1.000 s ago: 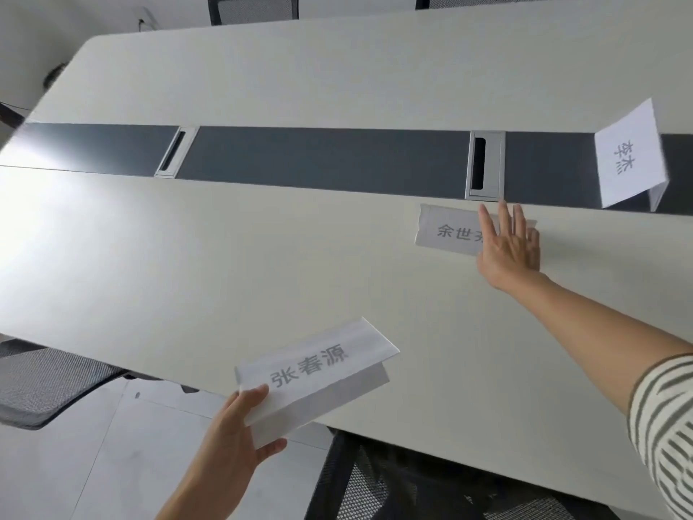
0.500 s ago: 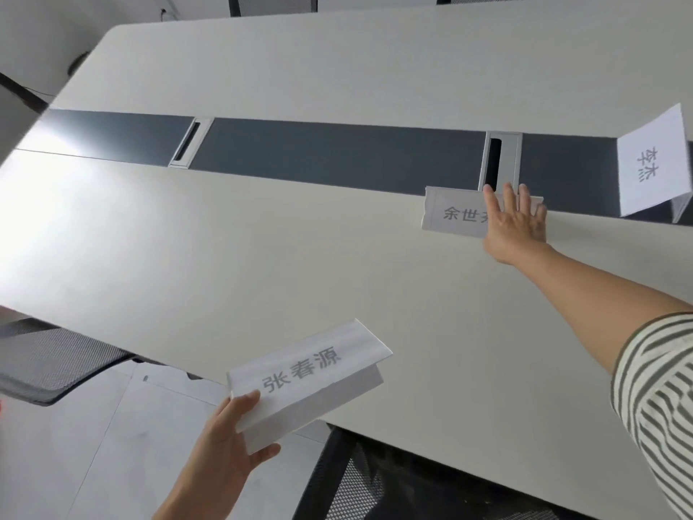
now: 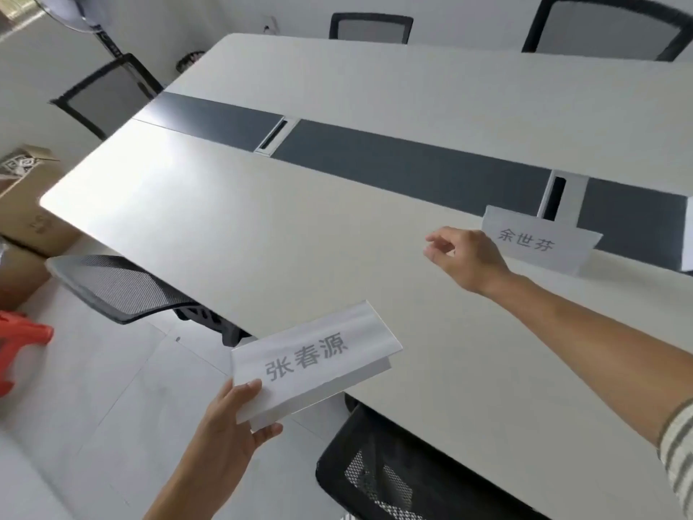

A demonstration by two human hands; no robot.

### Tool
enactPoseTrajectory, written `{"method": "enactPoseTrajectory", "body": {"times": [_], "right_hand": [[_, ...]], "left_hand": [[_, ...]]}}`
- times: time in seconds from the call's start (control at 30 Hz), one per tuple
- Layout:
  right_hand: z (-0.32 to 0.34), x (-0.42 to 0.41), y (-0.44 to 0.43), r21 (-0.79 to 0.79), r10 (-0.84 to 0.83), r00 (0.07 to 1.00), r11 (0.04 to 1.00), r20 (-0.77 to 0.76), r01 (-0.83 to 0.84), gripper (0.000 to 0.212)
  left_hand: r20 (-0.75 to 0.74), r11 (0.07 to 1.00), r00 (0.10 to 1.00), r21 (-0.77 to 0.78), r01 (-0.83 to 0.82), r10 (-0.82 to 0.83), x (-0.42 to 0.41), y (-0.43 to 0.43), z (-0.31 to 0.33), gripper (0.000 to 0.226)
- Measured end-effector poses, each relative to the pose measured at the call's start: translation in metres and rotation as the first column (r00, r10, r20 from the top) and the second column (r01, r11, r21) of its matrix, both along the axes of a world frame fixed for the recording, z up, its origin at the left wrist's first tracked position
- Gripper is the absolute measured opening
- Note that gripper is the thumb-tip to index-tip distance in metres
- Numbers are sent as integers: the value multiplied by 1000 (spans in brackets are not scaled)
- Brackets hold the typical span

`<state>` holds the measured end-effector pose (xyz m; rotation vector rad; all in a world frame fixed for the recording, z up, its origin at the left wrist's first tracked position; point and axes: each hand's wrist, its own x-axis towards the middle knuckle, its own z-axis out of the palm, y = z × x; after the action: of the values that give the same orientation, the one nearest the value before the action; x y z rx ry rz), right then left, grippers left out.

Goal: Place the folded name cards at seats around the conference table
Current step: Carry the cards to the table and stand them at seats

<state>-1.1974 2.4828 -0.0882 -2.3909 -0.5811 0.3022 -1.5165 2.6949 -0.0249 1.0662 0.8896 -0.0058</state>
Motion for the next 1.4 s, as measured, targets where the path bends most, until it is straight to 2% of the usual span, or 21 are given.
{"method": "enactPoseTrajectory", "body": {"times": [0.07, 0.13, 0.23, 0.3, 0.4, 0.5, 0.7, 0.87, 1.1, 1.27, 1.4], "right_hand": [[19, -48, 30, 230, 133, 965, 970, -224, -80, 30], [33, -95, 55, 392, 266, 874, 915, -408, -95, 32], [47, -154, 86, 476, 401, 727, 872, -557, -116, 47], [52, -191, 105, 510, 483, 633, 846, -605, -158, 55], [56, -249, 136, 528, 537, 523, 829, -662, -184, 56], [52, -309, 173, 495, 536, 492, 839, -686, -224, 56], [39, -435, 254, 428, 494, 419, 870, -762, -245, 45], [40, -495, 312, 404, 489, 394, 870, -778, -284, 48], [30, -506, 401, 402, 491, 378, 868, -785, -293, 65], [9, -497, 485, 393, 466, 357, 882, -810, -259, 66], [1, -479, 562, 388, 456, 309, 885, -835, -259, 66]], "left_hand": [[48, 999, 998, 17, -42, 41, -21, 5, 5, 53], [92, 994, 990, 13, -104, 102, -47, 10, 9, 46], [136, 983, 973, -9, -186, 185, -92, 22, 13, 41], [153, 974, 962, -11, -227, 226, -126, 32, 13, 46], [169, 961, 948, 18, -275, 268, -182, 50, 13, 60], [160, 945, 935, 34, -325, 316, -242, 73, 8, 69], [85, 888, 886, 37, -459, 455, -369, 131, 0, 72], [65, 851, 850, 16, -525, 523, -434, 178, -2, 76], [61, 819, 817, -22, -574, 574, -449, 269, -16, 61], [50, 855, 855, 32, -518, 516, -438, 365, -23, 56], [48, 870, 875, 85, -485, 483, -421, 450, -19, 61]]}}
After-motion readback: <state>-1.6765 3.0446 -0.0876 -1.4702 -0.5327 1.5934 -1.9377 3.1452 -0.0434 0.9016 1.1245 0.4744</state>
